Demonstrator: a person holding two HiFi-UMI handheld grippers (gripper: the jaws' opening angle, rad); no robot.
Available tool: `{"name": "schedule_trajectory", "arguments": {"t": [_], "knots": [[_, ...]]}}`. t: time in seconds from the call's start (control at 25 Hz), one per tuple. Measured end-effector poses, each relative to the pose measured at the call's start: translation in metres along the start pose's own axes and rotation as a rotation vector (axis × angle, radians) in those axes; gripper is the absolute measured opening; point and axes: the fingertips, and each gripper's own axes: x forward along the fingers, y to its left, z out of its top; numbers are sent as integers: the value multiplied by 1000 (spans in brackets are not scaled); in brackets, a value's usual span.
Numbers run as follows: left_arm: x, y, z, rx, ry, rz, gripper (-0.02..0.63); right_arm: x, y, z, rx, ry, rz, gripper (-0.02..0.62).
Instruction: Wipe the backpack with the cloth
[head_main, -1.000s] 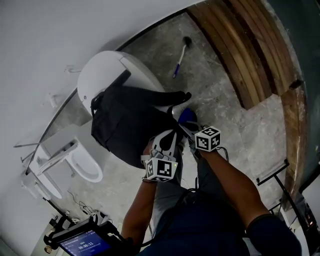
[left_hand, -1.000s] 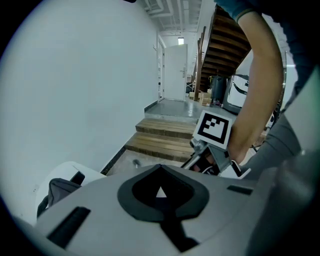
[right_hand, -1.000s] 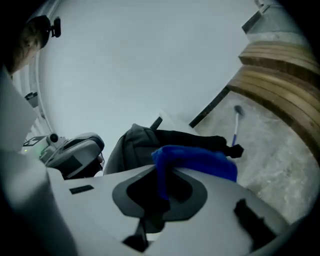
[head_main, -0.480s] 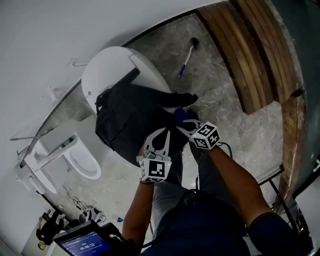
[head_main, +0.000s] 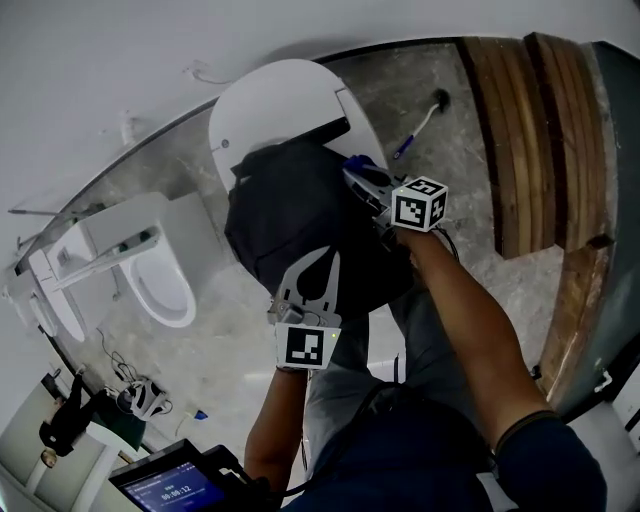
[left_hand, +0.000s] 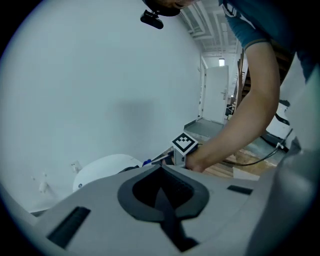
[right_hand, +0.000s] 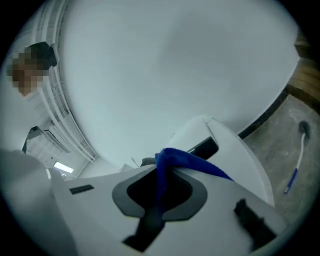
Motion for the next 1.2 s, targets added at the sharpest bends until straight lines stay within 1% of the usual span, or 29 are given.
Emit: {"name": "schedule_trajectory", "arguments": {"t": [0.12, 0.2, 0.24, 0.32, 0.44, 0.6, 0.72, 0.8, 0.84, 0.88, 0.96, 1.04, 1.12, 1.2], "knots": [[-14, 21, -6, -64, -17, 43, 3, 31, 2, 18, -84, 106, 5, 26], [-22, 33, -15, -101, -19, 71, 3, 51, 10, 28, -167, 177, 13, 26], [-27, 39, -18, -116, -19, 85, 3, 62, 16, 30, -227, 229, 19, 26], [-35, 51, -26, -144, -20, 113, 3, 86, 29, 24, -385, 380, 14, 26], [-46, 68, -35, -178, -32, 154, 3, 115, 35, 9, -610, 598, -32, 26], [-62, 85, -48, -229, -44, 202, 3, 137, 36, -14, -877, 825, -78, 26], [-75, 97, -63, -275, -41, 237, 3, 150, 37, -32, -1072, 967, -101, 27], [-83, 107, -73, -302, -37, 263, 3, 164, 45, -43, -1159, 1002, -69, 27], [-88, 111, -78, -314, -38, 277, 4, 172, 53, -51, -1174, 1003, -27, 26], [-92, 116, -84, -326, -38, 291, 3, 180, 63, -62, -1165, 997, 31, 26], [-102, 124, -97, -347, -35, 316, 3, 194, 84, -88, -1097, 973, 152, 26], [-111, 132, -108, -371, -39, 342, 3, 204, 102, -104, -1040, 950, 217, 26], [-125, 138, -114, -394, -48, 377, 3, 210, 127, -113, -1007, 936, 280, 26], [-145, 143, -118, -407, -50, 409, 3, 214, 160, -127, -1023, 961, 348, 26]]}}
